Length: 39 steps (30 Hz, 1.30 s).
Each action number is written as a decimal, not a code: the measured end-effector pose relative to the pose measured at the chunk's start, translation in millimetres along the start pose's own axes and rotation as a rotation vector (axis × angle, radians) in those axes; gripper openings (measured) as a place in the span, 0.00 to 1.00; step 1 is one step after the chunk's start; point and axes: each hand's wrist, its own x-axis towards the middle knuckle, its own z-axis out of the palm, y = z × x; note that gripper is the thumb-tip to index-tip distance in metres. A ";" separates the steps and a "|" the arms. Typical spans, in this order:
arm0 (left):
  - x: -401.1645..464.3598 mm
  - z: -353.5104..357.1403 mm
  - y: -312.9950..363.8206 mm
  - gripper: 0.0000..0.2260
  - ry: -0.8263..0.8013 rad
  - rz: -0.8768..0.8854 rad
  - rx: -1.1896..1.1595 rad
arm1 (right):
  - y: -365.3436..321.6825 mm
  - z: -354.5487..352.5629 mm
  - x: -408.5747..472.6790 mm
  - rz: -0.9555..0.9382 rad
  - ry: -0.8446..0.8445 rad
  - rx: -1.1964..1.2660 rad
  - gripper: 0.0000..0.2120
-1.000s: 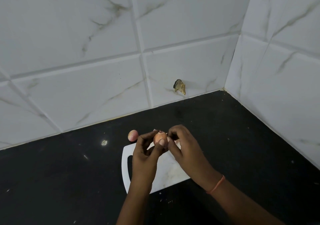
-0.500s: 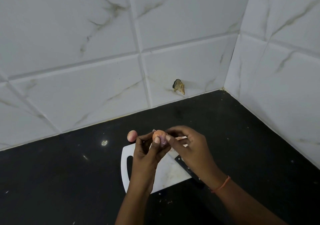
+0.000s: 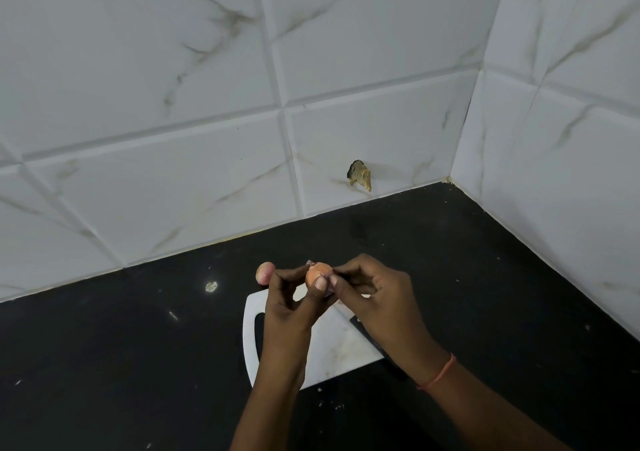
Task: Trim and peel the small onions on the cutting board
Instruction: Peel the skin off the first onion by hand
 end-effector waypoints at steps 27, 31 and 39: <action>-1.8 -0.2 4.5 0.18 0.028 0.014 0.032 | -1.3 -2.5 -2.6 -0.009 0.011 -0.049 0.11; -1.0 -1.9 3.8 0.19 0.036 0.013 0.051 | -0.2 0.1 -2.9 -0.062 0.036 -0.096 0.07; -3.5 -0.1 5.1 0.17 0.035 -0.009 0.031 | -2.9 -0.7 -1.6 -0.058 0.076 -0.071 0.08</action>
